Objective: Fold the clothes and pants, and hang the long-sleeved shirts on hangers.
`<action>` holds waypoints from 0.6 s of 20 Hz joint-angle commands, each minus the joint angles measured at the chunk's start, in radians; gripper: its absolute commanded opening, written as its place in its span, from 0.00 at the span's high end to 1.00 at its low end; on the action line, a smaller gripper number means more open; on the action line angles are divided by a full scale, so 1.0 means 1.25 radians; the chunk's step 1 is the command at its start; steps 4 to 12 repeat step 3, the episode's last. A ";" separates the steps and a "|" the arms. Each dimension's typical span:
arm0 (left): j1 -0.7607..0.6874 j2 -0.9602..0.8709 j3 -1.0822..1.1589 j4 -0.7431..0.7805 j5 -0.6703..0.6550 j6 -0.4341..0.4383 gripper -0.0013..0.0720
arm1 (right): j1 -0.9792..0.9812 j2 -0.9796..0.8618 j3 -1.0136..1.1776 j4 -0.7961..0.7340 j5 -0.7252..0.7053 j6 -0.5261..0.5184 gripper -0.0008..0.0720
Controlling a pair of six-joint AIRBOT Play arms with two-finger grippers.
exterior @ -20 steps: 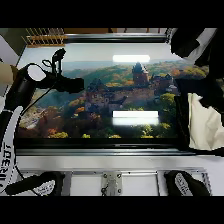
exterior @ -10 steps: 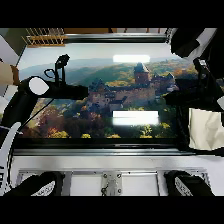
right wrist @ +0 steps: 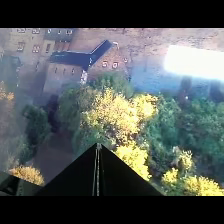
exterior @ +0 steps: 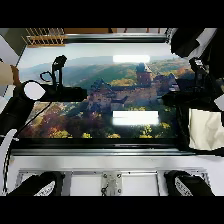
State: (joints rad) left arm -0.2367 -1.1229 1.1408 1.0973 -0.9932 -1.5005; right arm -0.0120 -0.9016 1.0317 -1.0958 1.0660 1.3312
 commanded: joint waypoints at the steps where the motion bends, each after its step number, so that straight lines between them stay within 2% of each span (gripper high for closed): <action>1: 0.000 0.002 -0.001 0.000 0.002 0.001 0.97 | 0.001 -0.001 0.000 0.001 0.000 0.000 0.97; 12: 0.000 0.002 -0.001 0.000 0.002 0.001 0.97 | 0.001 -0.001 0.000 0.001 0.000 0.000 0.97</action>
